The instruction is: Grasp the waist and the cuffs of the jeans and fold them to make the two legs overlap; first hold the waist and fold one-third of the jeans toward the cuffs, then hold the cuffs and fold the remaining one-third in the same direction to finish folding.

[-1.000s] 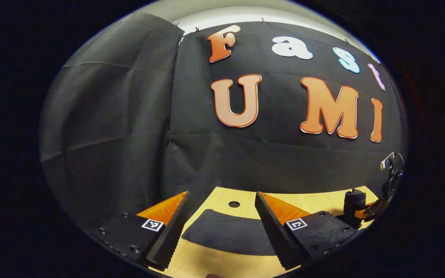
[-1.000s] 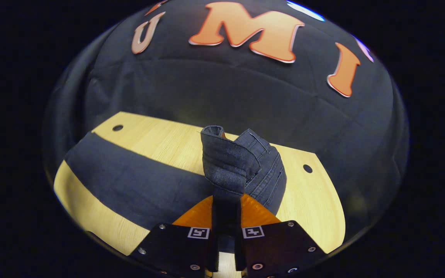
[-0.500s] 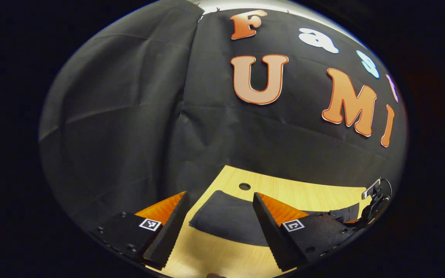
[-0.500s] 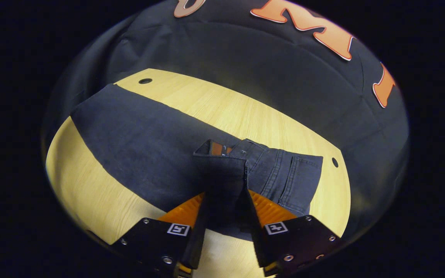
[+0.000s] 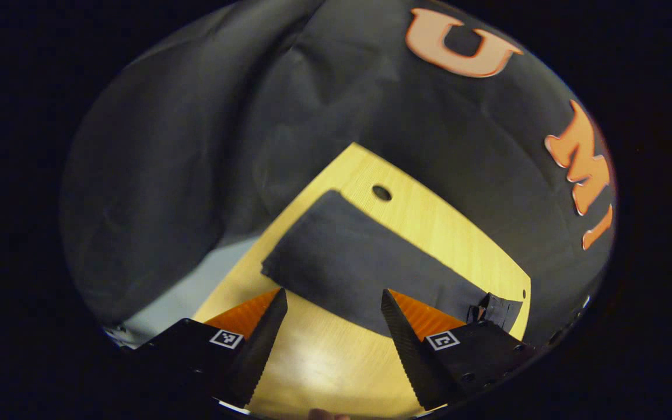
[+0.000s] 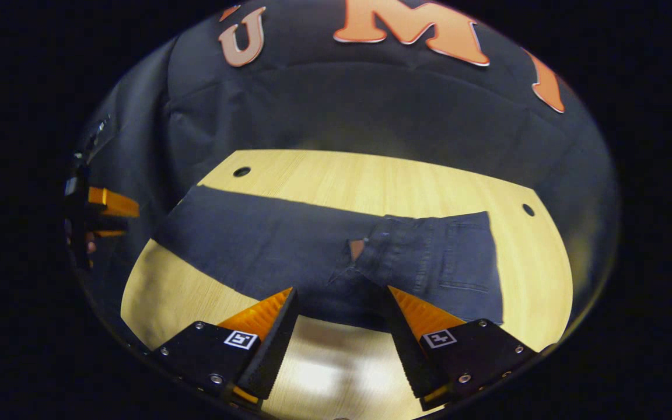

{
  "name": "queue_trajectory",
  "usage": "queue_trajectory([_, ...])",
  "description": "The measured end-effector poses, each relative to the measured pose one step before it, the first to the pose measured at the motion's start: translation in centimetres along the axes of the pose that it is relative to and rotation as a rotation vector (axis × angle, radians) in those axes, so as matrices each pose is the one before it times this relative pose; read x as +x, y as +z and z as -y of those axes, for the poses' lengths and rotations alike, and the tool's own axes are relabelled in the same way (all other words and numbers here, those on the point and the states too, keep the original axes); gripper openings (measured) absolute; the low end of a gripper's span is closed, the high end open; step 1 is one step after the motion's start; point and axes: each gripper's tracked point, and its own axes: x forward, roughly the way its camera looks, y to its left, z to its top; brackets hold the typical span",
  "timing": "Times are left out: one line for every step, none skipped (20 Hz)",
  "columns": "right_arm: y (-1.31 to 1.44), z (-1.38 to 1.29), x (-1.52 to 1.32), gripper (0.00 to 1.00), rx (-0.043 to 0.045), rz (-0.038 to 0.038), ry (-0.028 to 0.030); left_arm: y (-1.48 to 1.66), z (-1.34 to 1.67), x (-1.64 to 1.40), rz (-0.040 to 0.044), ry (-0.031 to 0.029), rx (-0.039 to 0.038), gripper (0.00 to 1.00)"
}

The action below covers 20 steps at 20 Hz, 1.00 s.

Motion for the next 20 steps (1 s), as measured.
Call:
queue_trajectory([0.534, 0.907, -1.235, 0.89, 0.02021, 0.02006, -0.01798, -0.508, -0.525, 0.852, -0.05535, 0.00855, -0.04772, 1.00])
queue_trajectory([0.163, 1.029, -1.083, 0.90, 0.01801, 0.01582, -0.01767, -0.182, -0.791, 0.692, -0.04885, 0.02378, -0.03289, 1.00])
queue_trajectory([0.347, 1.021, -0.857, 0.91, 0.01757, 0.01658, -0.02020, 0.232, -0.414, 0.634, -0.03322, 0.02153, -0.03592, 0.98])
queue_trajectory([0.251, 0.964, -0.831, 0.93, 0.01782, 0.01088, -0.02029, 0.330, -0.480, 0.667, -0.02958, 0.03115, -0.02214, 0.98])
queue_trajectory([0.086, 1.004, -0.804, 0.93, 0.01955, 0.01077, -0.02356, 0.222, -0.367, 0.865, -0.02623, 0.02935, -0.02291, 0.98])
queue_trajectory([0.038, 0.732, -0.830, 0.93, 0.02133, 0.00913, -0.01474, 0.314, -0.126, 0.993, -0.02491, 0.01799, -0.01999, 0.98])
queue_trajectory([0.128, 0.789, -0.717, 0.93, 0.02041, 0.00789, -0.01162, -0.377, -0.216, 0.731, -0.03530, 0.03304, -0.04013, 0.98])
queue_trajectory([0.171, 0.501, -0.643, 0.93, 0.01690, 0.00880, -0.00588, -0.015, 0.057, 0.673, -0.02741, 0.01998, -0.03329, 0.98])
queue_trajectory([0.045, 0.495, -0.518, 0.93, 0.01381, 0.00983, -0.01209, -0.032, -0.110, 0.744, -0.01844, 0.03486, -0.01524, 0.98])
queue_trajectory([0.108, 0.692, -0.647, 0.93, 0.01040, 0.01025, -0.01140, 0.092, -0.515, 0.502, -0.01214, 0.04480, -0.00323, 0.98])
queue_trajectory([0.037, 0.580, -0.561, 0.93, 0.00890, 0.00905, -0.01025, 0.351, -0.153, 0.265, -0.00671, 0.03539, -0.00538, 0.98])
queue_trajectory([0.061, 0.462, -0.461, 0.94, 0.00969, 0.00757, -0.00759, 0.210, 0.043, 0.286, -0.00620, 0.03709, -0.00547, 0.98])
queue_trajectory([-0.042, 0.218, -0.379, 0.96, 0.00789, 0.00512, -0.00515, 0.159, 0.262, 0.325, 0.00027, 0.02093, -0.02117, 0.98])
queue_trajectory([0.046, 0.297, -0.363, 0.98, 0.00668, 0.00365, -0.00267, 0.336, 0.553, 0.419, -0.00291, 0.00766, -0.02909, 0.98])
queue_trajectory([-0.002, 0.259, -0.194, 0.98, 0.00409, 0.00180, -0.00309, -0.111, 0.254, 0.482, -0.02027, 0.01352, -0.03011, 0.98])
queue_trajectory([-0.021, 0.266, -0.213, 0.98, 0.00302, 0.00181, -0.00425, -0.238, 0.088, 0.525, -0.01884, 0.01204, -0.03165, 0.98])
queue_trajectory([0.075, 0.180, -0.121, 0.98, 0.00095, 0.00308, -0.00179, -0.289, -0.232, 0.474, -0.01547, 0.03535, -0.01852, 0.98])
queue_trajectory([-0.032, 0.169, -0.137, 0.98, 0.00011, -0.00017, -0.00175, 0.462, 0.182, -0.446, 0.02372, 0.00397, -0.00556, 0.97])
queue_trajectory([0.138, 0.194, -0.131, 0.98, 0.00403, 0.00432, 0.00118, 0.033, 0.077, -0.034, 0.01239, 0.00818, 0.00200, 0.97])
queue_trajectory([0.227, 0.155, 0.074, 0.98, 0.01073, 0.00549, 0.00145, 0.119, 0.120, -0.053, 0.00864, 0.00499, -0.00052, 0.97])
